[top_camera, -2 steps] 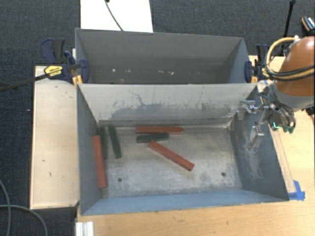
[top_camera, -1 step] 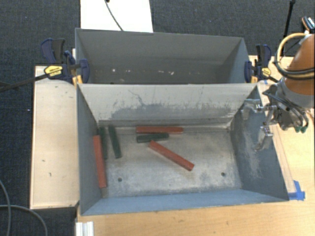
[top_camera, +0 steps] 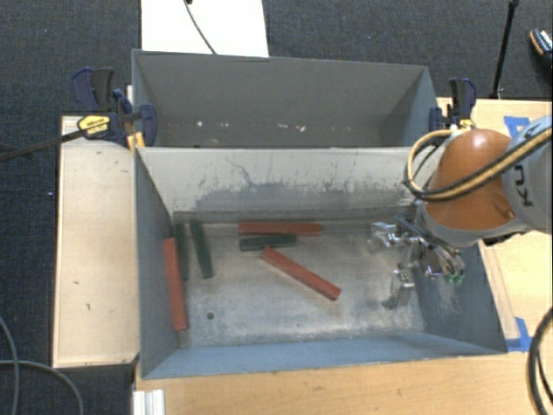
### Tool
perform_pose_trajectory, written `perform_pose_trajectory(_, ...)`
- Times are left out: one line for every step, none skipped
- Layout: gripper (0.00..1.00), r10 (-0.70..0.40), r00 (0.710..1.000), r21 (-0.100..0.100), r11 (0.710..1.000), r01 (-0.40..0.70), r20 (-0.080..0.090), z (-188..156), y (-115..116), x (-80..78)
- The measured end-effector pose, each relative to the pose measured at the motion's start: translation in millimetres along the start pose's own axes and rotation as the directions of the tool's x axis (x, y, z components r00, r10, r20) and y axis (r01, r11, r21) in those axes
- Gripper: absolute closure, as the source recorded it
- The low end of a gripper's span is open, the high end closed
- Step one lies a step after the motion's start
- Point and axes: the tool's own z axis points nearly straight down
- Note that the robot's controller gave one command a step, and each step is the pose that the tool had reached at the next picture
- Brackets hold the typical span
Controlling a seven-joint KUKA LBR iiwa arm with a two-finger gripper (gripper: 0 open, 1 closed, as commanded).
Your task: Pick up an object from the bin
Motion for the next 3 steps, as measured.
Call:
perform_pose_trajectory(0.0,-0.007,1.0,0.0,1.0,0.007,0.004,25.1,67.4,2.6)
perform_pose_trajectory(0.0,-0.003,1.0,0.002,1.0,0.003,0.015,22.1,105.9,-63.2)
perform_pose_trajectory(0.0,0.047,0.999,0.001,0.999,-0.047,0.005,23.8,154.5,-30.8)
